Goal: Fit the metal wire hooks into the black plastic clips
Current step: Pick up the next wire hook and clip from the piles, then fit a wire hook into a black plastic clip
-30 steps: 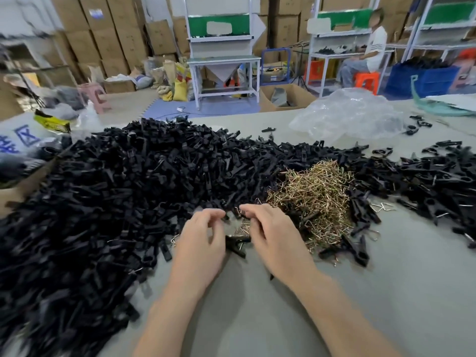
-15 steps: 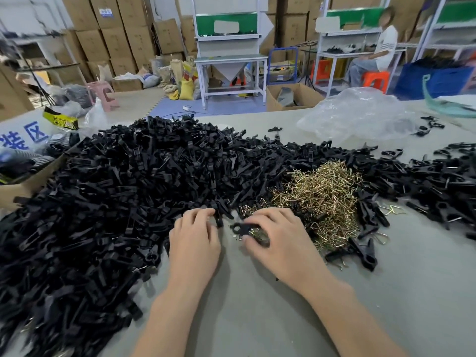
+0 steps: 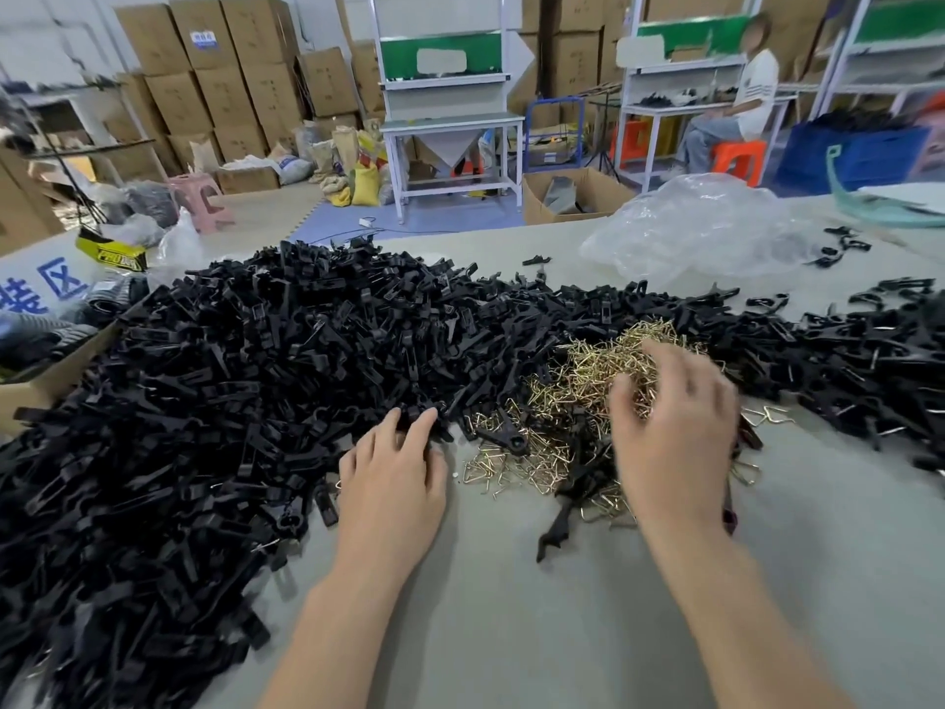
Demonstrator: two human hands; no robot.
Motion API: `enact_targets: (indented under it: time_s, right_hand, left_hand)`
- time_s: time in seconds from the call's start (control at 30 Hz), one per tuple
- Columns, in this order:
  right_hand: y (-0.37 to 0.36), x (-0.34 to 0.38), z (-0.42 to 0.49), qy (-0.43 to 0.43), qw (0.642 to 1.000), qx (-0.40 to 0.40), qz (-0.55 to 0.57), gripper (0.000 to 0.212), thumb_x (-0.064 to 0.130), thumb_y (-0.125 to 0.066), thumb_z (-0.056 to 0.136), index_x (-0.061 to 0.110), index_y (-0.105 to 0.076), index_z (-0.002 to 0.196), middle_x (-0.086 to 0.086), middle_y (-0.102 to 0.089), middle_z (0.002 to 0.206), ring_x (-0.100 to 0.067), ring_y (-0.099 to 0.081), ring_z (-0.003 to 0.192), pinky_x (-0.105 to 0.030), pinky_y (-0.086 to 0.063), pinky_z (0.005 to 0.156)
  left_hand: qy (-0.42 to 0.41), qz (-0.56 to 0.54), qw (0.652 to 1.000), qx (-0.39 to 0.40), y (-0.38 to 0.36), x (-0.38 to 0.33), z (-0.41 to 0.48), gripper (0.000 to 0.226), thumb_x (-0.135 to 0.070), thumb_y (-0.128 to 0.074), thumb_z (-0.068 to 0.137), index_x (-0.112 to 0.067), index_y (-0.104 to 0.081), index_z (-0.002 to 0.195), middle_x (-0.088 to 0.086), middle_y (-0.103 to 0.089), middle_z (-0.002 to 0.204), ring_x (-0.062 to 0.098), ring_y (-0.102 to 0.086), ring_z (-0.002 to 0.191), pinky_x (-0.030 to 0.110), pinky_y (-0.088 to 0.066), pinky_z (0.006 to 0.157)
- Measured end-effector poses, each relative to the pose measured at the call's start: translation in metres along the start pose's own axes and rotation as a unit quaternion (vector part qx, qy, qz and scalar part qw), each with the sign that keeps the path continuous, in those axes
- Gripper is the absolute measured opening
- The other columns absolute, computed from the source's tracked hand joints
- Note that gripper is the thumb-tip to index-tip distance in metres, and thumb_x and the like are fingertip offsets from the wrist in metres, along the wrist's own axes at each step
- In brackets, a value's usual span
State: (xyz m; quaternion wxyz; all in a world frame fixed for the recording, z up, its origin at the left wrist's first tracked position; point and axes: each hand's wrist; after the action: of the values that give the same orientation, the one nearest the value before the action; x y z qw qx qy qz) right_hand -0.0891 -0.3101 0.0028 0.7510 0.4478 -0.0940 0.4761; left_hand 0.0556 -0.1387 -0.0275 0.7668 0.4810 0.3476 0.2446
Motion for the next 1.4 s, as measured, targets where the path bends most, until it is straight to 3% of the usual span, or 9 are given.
enact_targets:
  time_s: [0.1, 0.23, 0.57, 0.77, 0.87, 1.03, 1.17, 1.27, 1.4]
  right_hand:
    - [-0.015, 0.029, -0.023, 0.121, 0.991, 0.055, 0.03, 0.04, 0.025, -0.056, 0.098, 0.012, -0.06, 0.135, -0.008, -0.061, 0.133, -0.026, -0.051, 0.13, -0.05, -0.035, 0.116]
    - [-0.026, 0.038, -0.041, 0.187, 0.976, 0.099, 0.05, 0.033, 0.015, -0.063, 0.095, 0.015, -0.065, 0.129, -0.004, -0.065, 0.122, -0.026, -0.054, 0.123, -0.051, -0.041, 0.111]
    - [-0.027, 0.029, -0.032, 0.122, 0.986, 0.088, 0.076, 0.032, 0.013, -0.056, 0.095, 0.017, -0.067, 0.124, 0.001, -0.068, 0.115, -0.022, -0.056, 0.113, -0.037, -0.043, 0.102]
    - [-0.027, 0.029, -0.033, 0.119, 0.986, 0.078, 0.082, 0.032, 0.013, -0.055, 0.094, 0.018, -0.068, 0.123, 0.002, -0.068, 0.114, -0.021, -0.055, 0.111, -0.036, -0.044, 0.1]
    - [-0.027, 0.029, -0.032, 0.119, 0.985, 0.081, 0.091, 0.032, 0.009, -0.057, 0.094, 0.017, -0.068, 0.123, 0.001, -0.068, 0.114, -0.021, -0.055, 0.111, -0.037, -0.045, 0.1]
    - [-0.021, 0.033, -0.031, 0.142, 0.975, 0.087, 0.15, 0.032, 0.005, -0.057, 0.097, 0.014, -0.065, 0.126, 0.002, -0.064, 0.113, -0.011, -0.05, 0.107, -0.018, -0.039, 0.096]
    - [-0.019, 0.039, -0.032, 0.042, 0.925, 0.212, 0.313, 0.027, 0.021, -0.056, 0.103, 0.024, -0.063, 0.129, 0.011, -0.065, 0.115, -0.003, -0.064, 0.101, -0.018, -0.051, 0.091]
    - [-0.02, 0.045, -0.033, -0.067, 0.843, 0.312, 0.434, 0.018, 0.028, -0.057, 0.103, 0.025, -0.069, 0.116, 0.006, -0.075, 0.107, -0.009, -0.072, 0.098, -0.028, -0.058, 0.09]
    - [-0.021, 0.048, -0.032, -0.141, 0.777, 0.315, 0.526, 0.015, 0.017, -0.058, 0.102, 0.016, -0.072, 0.103, -0.004, -0.076, 0.091, -0.016, -0.074, 0.087, -0.025, -0.059, 0.075]
  left_hand:
    - [-0.011, 0.03, 0.999, 0.009, -0.005, 0.0, 0.004, 0.047, -0.043, -0.035, 0.103, -0.034, -0.038, 0.15, 0.004, -0.033, 0.16, 0.025, -0.027, 0.144, 0.041, -0.023, 0.115]
    - [0.009, 0.007, 0.999, -0.035, -0.007, 0.0, 0.007, 0.031, -0.04, -0.051, 0.099, -0.026, -0.06, 0.126, 0.002, -0.052, 0.139, 0.026, -0.044, 0.127, 0.039, -0.032, 0.1]
    - [-0.04, -0.061, 0.997, -0.008, 0.001, -0.003, 0.006, 0.025, -0.016, -0.047, 0.101, -0.025, -0.058, 0.121, -0.008, -0.056, 0.124, 0.018, -0.05, 0.112, 0.034, -0.035, 0.097]
    - [-0.016, -0.08, 0.997, -0.005, 0.001, -0.01, 0.007, 0.024, -0.038, -0.05, 0.102, -0.028, -0.055, 0.123, -0.011, -0.06, 0.123, 0.018, -0.048, 0.114, 0.034, -0.034, 0.097]
    - [-0.024, -0.114, 0.993, -0.004, -0.001, -0.009, 0.007, 0.02, -0.028, -0.054, 0.101, -0.027, -0.059, 0.12, -0.011, -0.061, 0.122, 0.015, -0.046, 0.109, 0.033, -0.036, 0.096]
    - [0.004, -0.223, 0.974, -0.049, 0.0, -0.006, 0.003, 0.023, -0.012, -0.053, 0.1, -0.031, -0.062, 0.111, -0.017, -0.06, 0.113, 0.011, -0.048, 0.104, 0.031, -0.044, 0.093]
    - [-0.016, -0.308, 0.946, -0.097, 0.014, -0.024, -0.005, 0.034, -0.018, -0.059, 0.097, -0.052, -0.058, 0.097, -0.034, -0.06, 0.102, 0.001, -0.055, 0.094, 0.012, -0.04, 0.085]
    - [-0.092, -0.282, 0.946, -0.131, 0.016, -0.038, -0.016, 0.035, -0.011, -0.061, 0.096, -0.045, -0.061, 0.104, -0.029, -0.061, 0.107, -0.001, -0.052, 0.107, 0.006, -0.035, 0.087]
    - [-0.117, -0.259, 0.95, -0.128, 0.015, -0.042, -0.019, 0.027, -0.008, -0.06, 0.098, -0.029, -0.066, 0.114, -0.021, -0.062, 0.116, -0.005, -0.046, 0.111, 0.003, -0.031, 0.092]
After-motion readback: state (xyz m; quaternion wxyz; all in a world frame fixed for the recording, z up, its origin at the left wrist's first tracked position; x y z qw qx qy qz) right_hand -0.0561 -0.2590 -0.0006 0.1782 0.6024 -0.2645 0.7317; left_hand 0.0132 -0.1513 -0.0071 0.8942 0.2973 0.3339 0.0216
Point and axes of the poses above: each hand's wrist, its own z-axis towards the middle knuckle, its own y-axis out of the back of the hand, x = y × z
